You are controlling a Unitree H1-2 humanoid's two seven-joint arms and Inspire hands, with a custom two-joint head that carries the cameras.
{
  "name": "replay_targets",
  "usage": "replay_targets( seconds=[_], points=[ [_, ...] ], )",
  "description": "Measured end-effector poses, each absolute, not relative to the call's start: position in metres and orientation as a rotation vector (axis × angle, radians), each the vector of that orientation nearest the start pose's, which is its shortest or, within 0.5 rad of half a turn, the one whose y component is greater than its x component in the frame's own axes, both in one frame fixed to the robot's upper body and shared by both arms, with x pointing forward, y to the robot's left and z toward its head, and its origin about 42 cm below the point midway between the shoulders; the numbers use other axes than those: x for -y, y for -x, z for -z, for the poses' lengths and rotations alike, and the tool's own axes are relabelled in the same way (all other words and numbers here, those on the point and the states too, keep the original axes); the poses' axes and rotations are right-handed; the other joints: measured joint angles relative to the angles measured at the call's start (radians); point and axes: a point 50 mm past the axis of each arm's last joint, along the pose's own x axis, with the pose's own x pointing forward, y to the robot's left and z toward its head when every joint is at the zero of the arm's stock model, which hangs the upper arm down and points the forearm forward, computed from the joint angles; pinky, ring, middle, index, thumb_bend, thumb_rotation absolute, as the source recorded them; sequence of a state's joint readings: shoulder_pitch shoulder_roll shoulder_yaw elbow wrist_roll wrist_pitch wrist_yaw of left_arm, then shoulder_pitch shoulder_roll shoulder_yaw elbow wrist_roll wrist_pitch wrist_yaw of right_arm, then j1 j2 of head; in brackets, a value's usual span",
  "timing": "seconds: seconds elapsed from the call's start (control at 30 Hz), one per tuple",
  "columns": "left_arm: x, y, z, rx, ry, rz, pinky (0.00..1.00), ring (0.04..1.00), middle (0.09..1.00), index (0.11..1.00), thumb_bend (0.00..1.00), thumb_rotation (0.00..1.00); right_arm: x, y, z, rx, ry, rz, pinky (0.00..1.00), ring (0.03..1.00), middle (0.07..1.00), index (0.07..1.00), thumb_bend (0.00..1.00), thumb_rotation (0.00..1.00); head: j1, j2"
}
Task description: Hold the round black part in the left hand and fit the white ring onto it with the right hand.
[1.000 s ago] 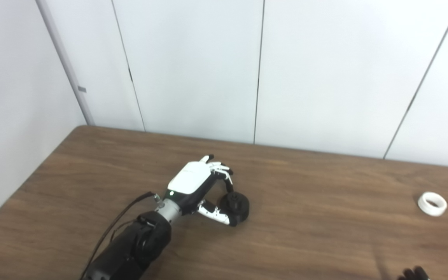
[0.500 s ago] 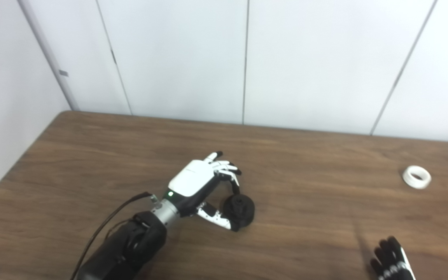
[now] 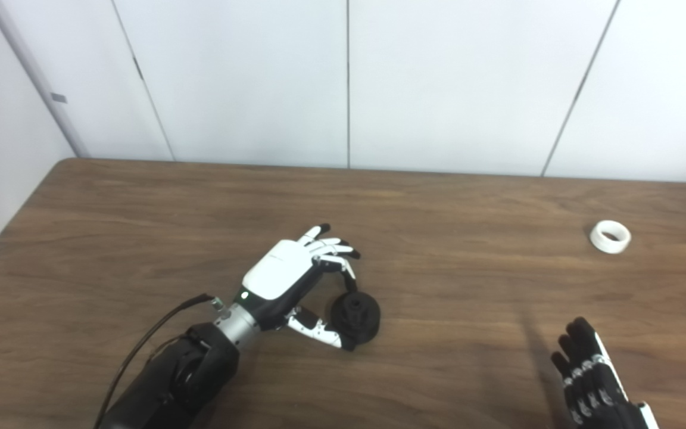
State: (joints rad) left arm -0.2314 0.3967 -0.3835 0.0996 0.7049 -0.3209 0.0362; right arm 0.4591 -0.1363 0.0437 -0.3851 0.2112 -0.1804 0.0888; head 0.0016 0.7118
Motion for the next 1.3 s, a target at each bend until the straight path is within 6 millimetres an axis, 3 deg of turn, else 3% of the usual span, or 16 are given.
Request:
replay_targets(
  seconds=[0.17,0.33,0.5,0.63,0.67,0.7,0.83,1.03,1.3],
  points=[
    [-0.218,-0.331,-0.131,0.492,-1.067,0.504,1.00,0.866,0.821,0.477,0.52,0.05,0.254,-0.135,-0.129,0.124,-0.043,-0.014,0.95,1.000,1.000,0.963,0.79,0.82,-0.026,0.006],
    [-0.217,-0.331,-0.129,0.484,-1.048,0.506,1.00,0.873,0.828,0.477,0.52,0.05,0.266,-0.135,-0.139,0.144,-0.006,0.053,0.99,1.000,1.000,0.981,0.83,0.82,-0.071,0.008],
    [-0.219,-0.333,-0.124,0.480,-1.022,0.516,1.00,0.869,0.826,0.477,0.52,0.05,0.289,-0.142,-0.147,0.148,0.058,0.161,1.00,1.000,1.000,0.989,0.72,0.81,-0.144,-0.002],
    [-0.221,-0.335,-0.121,0.486,-0.998,0.517,1.00,0.861,0.822,0.477,0.52,0.05,0.306,-0.154,-0.159,0.156,0.149,0.246,0.99,1.000,1.000,0.972,0.66,0.77,-0.245,-0.021],
    [-0.222,-0.335,-0.120,0.491,-0.995,0.520,1.00,0.859,0.821,0.477,0.52,0.05,0.309,-0.158,-0.163,0.158,0.177,0.270,0.98,1.000,1.000,0.961,0.66,0.75,-0.264,-0.026],
    [-0.223,-0.336,-0.119,0.494,-0.989,0.521,1.00,0.864,0.823,0.477,0.52,0.05,0.313,-0.162,-0.167,0.164,0.205,0.296,0.90,0.980,0.980,0.941,0.64,0.74,-0.284,-0.031],
    [-0.226,-0.339,-0.116,0.505,-0.973,0.528,1.00,0.870,0.822,0.477,0.52,0.05,0.326,-0.176,-0.183,0.179,0.429,0.412,0.77,0.894,0.908,0.893,0.70,0.79,-0.357,-0.046],
    [-0.242,-0.343,-0.115,0.501,-0.966,0.524,1.00,0.870,0.821,0.477,0.52,0.05,0.337,-0.205,-0.195,0.134,0.653,0.498,0.91,0.987,0.993,0.959,0.78,0.79,-0.511,-0.072],
    [-0.263,-0.356,-0.120,0.497,-0.985,0.517,1.00,0.872,0.820,0.476,0.52,0.05,0.351,-0.243,-0.198,-0.023,0.910,0.510,0.79,0.999,1.000,0.969,0.86,0.76,-0.607,-0.084]
  ],
)
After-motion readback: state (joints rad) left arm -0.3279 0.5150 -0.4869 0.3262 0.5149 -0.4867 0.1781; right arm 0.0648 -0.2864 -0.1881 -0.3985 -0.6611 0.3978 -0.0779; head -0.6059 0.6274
